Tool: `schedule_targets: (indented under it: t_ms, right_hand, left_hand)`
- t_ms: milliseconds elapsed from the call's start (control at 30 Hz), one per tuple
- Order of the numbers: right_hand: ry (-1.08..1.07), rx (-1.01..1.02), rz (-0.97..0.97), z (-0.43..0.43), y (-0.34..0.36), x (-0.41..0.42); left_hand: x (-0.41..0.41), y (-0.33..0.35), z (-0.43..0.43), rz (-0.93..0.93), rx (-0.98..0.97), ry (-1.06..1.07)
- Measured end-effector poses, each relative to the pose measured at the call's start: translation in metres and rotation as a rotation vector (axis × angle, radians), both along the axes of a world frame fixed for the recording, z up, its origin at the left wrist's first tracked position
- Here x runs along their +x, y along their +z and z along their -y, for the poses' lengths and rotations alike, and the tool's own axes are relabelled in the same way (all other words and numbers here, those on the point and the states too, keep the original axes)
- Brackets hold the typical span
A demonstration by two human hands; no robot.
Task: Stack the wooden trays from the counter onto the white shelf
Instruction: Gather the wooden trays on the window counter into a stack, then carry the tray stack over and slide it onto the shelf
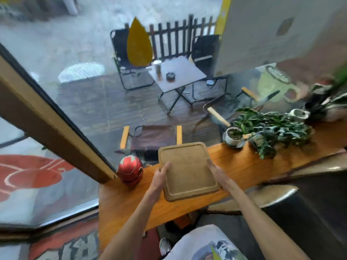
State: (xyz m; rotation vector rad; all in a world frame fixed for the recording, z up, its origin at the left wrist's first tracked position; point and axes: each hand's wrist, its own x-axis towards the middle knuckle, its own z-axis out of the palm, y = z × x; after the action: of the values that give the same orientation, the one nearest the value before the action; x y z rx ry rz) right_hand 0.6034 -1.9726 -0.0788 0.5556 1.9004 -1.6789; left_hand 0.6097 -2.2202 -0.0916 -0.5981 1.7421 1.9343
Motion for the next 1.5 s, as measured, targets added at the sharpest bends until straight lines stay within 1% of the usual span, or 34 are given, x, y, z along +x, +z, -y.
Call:
schedule_targets:
  t_ms: [100, 200, 300, 433, 533, 733, 867, 967, 1100, 1200, 1300, 1400, 1467, 1500]
  right_hand:
    - [-0.105, -0.053, -0.054, -0.02, 0.023, 0.025]
    - [-0.249, -0.029, -0.071, -0.053, 0.044, 0.045]
    - [-0.385, -0.044, -0.114, -0.1, 0.065, 0.072]
    - [-0.554, -0.072, -0.134, -0.18, 0.098, 0.13]
    - [-0.713, -0.074, -0.153, -0.25, 0.112, 0.184]
    - [-0.986, -0.072, -0.228, -0.369, 0.13, 0.29]
    - [-1.024, -0.119, -0.257, -0.433, 0.145, 0.349]
    - [-1.022, -0.087, -0.267, -0.476, 0.158, 0.379]
    - [-1.094, -0.034, -0.305, -0.539, 0.158, 0.392]
    - [-1.183, -0.022, -0.33, -0.598, 0.151, 0.384]
    - [-1.227, -0.01, -0.381, -0.668, 0.153, 0.362]
    - [-1.265, -0.008, -0.409, -0.736, 0.165, 0.331]
    - [-1.306, -0.014, -0.414, -0.773, 0.173, 0.314]
    - [-1.298, 0.02, -0.414, -0.817, 0.175, 0.298]
  left_hand:
    - [0.003, 0.034, -0.026, -0.072, 0.004, -0.043]
    - [0.003, 0.058, -0.059, -0.12, 0.029, -0.155]
    - [0.013, 0.09, -0.111, -0.119, 0.067, -0.217]
    - [0.044, 0.128, -0.205, -0.098, 0.152, -0.353]
    - [0.077, 0.14, -0.285, -0.08, 0.204, -0.468]
    - [0.129, 0.146, -0.443, -0.029, 0.173, -0.661]
    - [0.162, 0.151, -0.529, 0.02, 0.235, -0.771]
    - [0.178, 0.152, -0.588, 0.076, 0.253, -0.818]
    - [0.181, 0.151, -0.672, 0.126, 0.236, -0.893]
    - [0.169, 0.16, -0.739, 0.071, 0.262, -0.93]
    - [0.142, 0.173, -0.814, 0.008, 0.288, -0.937]
    - [0.107, 0.188, -0.891, -0.022, 0.25, -0.959]
    - [0.092, 0.2, -0.933, -0.095, 0.239, -1.007]
    - [0.077, 0.201, -0.98, -0.134, 0.26, -1.011]
